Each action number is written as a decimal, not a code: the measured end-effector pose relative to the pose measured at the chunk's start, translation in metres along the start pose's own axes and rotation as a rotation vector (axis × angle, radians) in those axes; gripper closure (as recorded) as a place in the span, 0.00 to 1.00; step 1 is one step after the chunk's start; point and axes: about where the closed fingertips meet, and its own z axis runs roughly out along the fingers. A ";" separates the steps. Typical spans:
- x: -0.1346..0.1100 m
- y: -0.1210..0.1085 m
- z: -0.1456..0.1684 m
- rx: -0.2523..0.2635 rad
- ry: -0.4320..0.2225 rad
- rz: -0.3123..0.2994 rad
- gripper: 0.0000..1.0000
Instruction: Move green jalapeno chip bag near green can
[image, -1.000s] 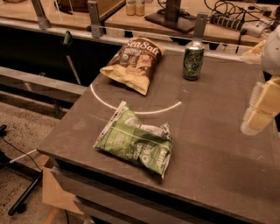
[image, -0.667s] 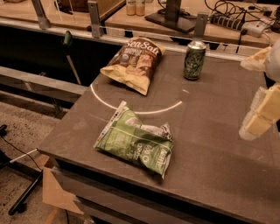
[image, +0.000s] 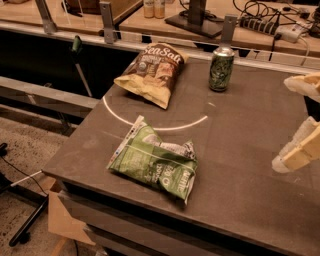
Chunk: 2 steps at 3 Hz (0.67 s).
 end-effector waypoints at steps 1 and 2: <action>-0.002 0.001 0.001 -0.007 0.001 0.000 0.00; -0.007 0.013 0.014 -0.009 -0.016 0.065 0.00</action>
Offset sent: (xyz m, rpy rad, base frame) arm -0.0101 0.0440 -0.0282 0.1295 0.0934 -0.1331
